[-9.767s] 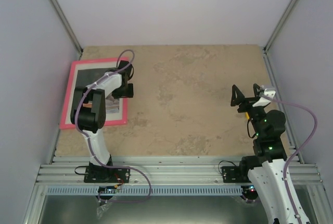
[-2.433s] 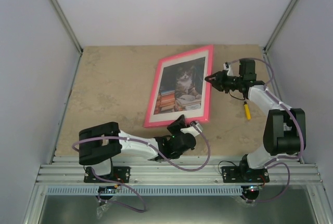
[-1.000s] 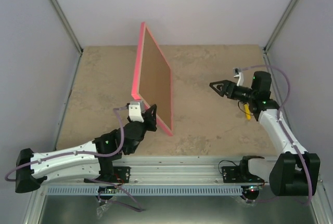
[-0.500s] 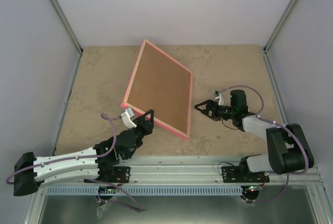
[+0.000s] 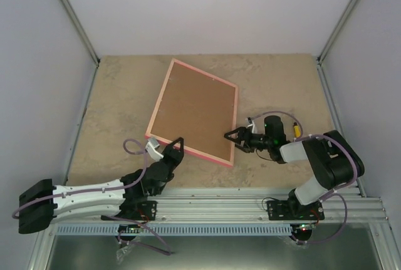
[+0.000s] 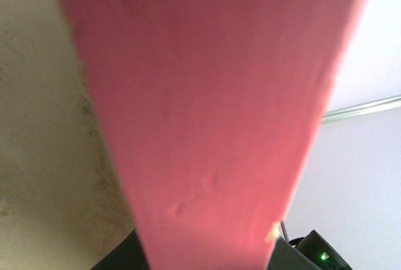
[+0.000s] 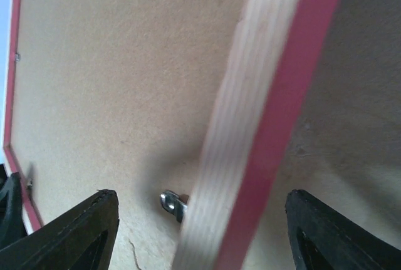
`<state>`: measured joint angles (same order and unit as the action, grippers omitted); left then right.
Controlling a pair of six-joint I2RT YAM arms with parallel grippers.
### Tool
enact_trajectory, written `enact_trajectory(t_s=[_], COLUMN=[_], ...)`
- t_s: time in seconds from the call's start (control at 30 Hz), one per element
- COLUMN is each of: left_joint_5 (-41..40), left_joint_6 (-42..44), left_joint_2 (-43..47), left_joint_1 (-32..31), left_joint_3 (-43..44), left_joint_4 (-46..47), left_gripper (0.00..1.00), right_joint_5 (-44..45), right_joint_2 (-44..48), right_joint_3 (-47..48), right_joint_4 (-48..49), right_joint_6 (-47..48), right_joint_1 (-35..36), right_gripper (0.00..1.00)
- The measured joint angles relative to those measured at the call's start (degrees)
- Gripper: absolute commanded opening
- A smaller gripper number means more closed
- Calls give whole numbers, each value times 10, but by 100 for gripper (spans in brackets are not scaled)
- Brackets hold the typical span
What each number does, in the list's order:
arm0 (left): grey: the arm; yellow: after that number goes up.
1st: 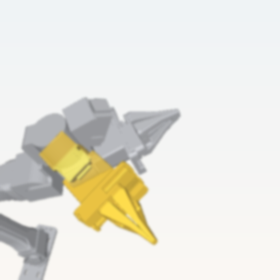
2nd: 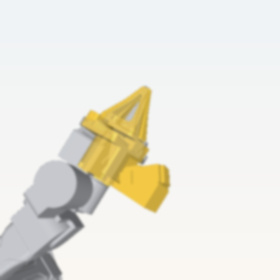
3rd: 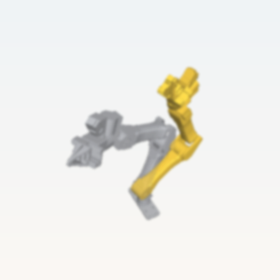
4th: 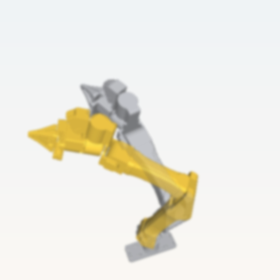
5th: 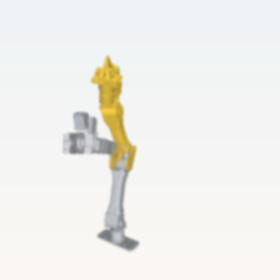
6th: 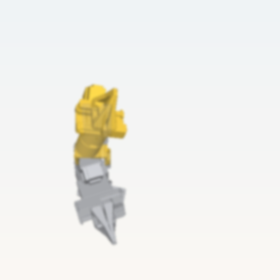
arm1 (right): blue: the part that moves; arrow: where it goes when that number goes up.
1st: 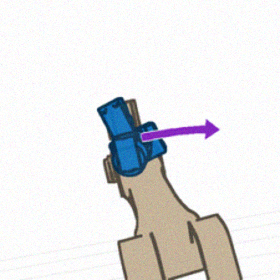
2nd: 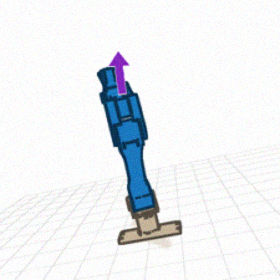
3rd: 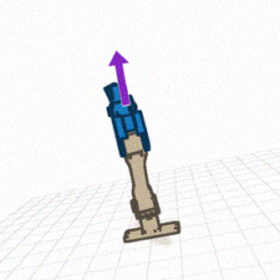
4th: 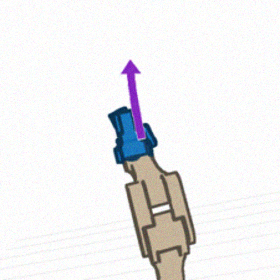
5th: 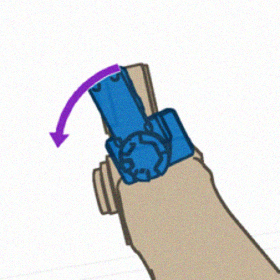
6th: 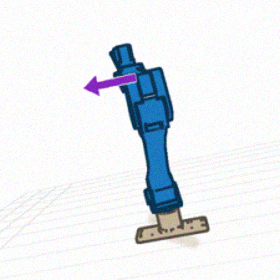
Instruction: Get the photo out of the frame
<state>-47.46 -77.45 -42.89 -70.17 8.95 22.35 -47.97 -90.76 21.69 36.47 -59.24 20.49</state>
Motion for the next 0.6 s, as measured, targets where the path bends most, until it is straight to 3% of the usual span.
enact_trajectory(t_s=[0.2, 0.33, 0.6], left_joint_5=[3, 3, 2], left_joint_6=[-50, -78, -113], left_joint_2=[-51, -61, -51], left_joint_1=[1, 3, 5], left_joint_3=[0, -3, -11], left_joint_4=[38, 43, 16], left_gripper=[0, 8, 44], right_joint_5=[2, 3, -7], right_joint_2=[-5, -5, -8], right_joint_3=[-3, -4, 11], right_joint_4=[29, 30, 19], right_joint_6=[-22, -44, -36], right_joint_1=[11, 4, 0], right_gripper=[47, 35, 19])
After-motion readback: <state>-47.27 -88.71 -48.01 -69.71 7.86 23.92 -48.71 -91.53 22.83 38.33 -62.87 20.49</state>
